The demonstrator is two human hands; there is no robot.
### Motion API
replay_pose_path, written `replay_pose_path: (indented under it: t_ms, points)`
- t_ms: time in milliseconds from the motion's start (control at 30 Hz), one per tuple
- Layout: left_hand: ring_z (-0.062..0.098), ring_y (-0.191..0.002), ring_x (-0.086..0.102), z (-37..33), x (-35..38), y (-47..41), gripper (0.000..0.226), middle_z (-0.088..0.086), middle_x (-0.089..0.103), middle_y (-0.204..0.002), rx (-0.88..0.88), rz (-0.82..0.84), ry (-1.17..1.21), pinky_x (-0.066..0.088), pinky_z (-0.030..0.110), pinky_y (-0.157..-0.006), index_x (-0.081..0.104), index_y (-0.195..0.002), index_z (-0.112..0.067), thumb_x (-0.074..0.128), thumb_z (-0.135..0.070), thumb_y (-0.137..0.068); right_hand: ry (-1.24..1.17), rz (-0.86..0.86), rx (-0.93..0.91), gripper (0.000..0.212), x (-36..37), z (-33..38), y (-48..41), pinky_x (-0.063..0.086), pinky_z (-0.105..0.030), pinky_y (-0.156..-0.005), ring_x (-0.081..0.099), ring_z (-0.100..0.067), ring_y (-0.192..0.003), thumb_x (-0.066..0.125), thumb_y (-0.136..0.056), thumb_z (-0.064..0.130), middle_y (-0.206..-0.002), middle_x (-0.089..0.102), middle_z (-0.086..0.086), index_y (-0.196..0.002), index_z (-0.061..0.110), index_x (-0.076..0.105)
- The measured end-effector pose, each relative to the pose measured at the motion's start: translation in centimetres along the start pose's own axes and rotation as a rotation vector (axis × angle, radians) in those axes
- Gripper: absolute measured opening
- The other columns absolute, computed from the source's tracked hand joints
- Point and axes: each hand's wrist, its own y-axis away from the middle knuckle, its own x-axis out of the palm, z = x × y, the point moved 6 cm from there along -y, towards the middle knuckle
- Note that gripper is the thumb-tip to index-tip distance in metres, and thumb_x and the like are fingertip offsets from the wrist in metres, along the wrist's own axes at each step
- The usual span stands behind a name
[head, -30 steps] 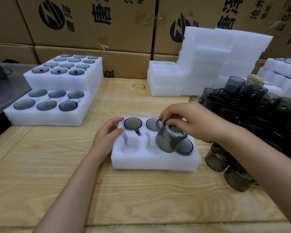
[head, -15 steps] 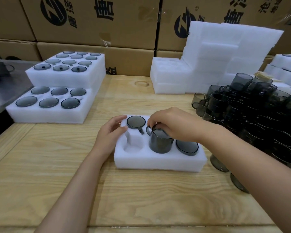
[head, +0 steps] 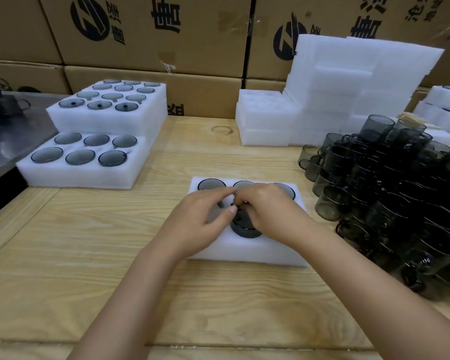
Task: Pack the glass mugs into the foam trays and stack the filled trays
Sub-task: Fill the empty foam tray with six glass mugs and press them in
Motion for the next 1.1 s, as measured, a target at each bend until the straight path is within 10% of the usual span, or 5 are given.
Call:
replay_pose_path:
  t_ms: [100, 267, 533, 800, 1100]
  points:
    - [-0.001, -0.123, 0.046, -0.2, -0.1, 0.0, 0.057, -0.012, 0.054, -0.137, -0.011, 0.000, -0.048, 0.029, 0.009, -0.100, 0.048, -0.140, -0.022, 0.041, -0.044, -0.088, -0.199, -0.102, 0.040, 0.021, -0.7, -0.8, 0.4, 0.040, -0.032, -0.074, 0.049, -0.016, -0.085, 0.048, -0.092, 0.014, -0.083, 0.066, 0.001, -0.094, 0.015, 0.069]
    - [0.001, -0.144, 0.018, -0.5, 2.1, 0.2, 0.046, -0.011, 0.029, -0.155, -0.002, 0.170, -0.340, 0.008, 0.025, -0.116, 0.037, -0.146, -0.024, 0.028, -0.035, -0.102, 0.017, 0.097, 0.202, 0.050, 2.0, -2.0, 1.1, -0.003, -0.036, -0.115, 0.000, -0.017, -0.146, 0.017, -0.102, 0.040, -0.158, 0.014, 0.009, -0.149, 0.024, 0.018]
    - [0.003, -0.146, -0.007, 0.2, 3.0, 0.4, 0.052, -0.019, 0.001, -0.159, -0.157, 0.214, -0.530, -0.007, 0.039, -0.117, 0.010, -0.153, -0.032, 0.014, -0.036, -0.102, 0.223, 0.286, 0.304, 0.050, 3.5, -2.3, 0.7, -0.025, -0.054, -0.105, -0.028, -0.025, -0.140, -0.001, -0.097, 0.047, -0.156, -0.023, 0.004, -0.145, 0.043, -0.016]
    - [0.002, -0.144, 0.016, -0.3, 2.1, 0.5, 0.043, -0.022, 0.030, -0.152, -0.173, 0.061, -0.484, -0.008, 0.048, -0.117, 0.043, -0.139, -0.041, 0.033, -0.044, -0.098, 0.086, 0.214, 0.282, 0.054, 3.6, -2.4, 1.0, -0.017, -0.053, -0.110, -0.018, -0.022, -0.144, 0.003, -0.096, 0.054, -0.158, -0.014, 0.003, -0.148, 0.041, -0.002]
    - [0.008, -0.098, 0.064, 4.1, -3.3, 1.4, 0.020, -0.003, 0.071, -0.100, -0.279, -0.573, 0.774, 0.046, 0.022, -0.087, 0.070, -0.098, -0.013, 0.056, -0.005, -0.086, 0.133, -0.480, 0.223, 0.029, -3.7, -1.6, 5.1, 0.028, -0.042, -0.104, 0.052, -0.023, -0.119, 0.054, -0.091, 0.027, -0.124, 0.061, -0.005, -0.114, 0.012, 0.065]
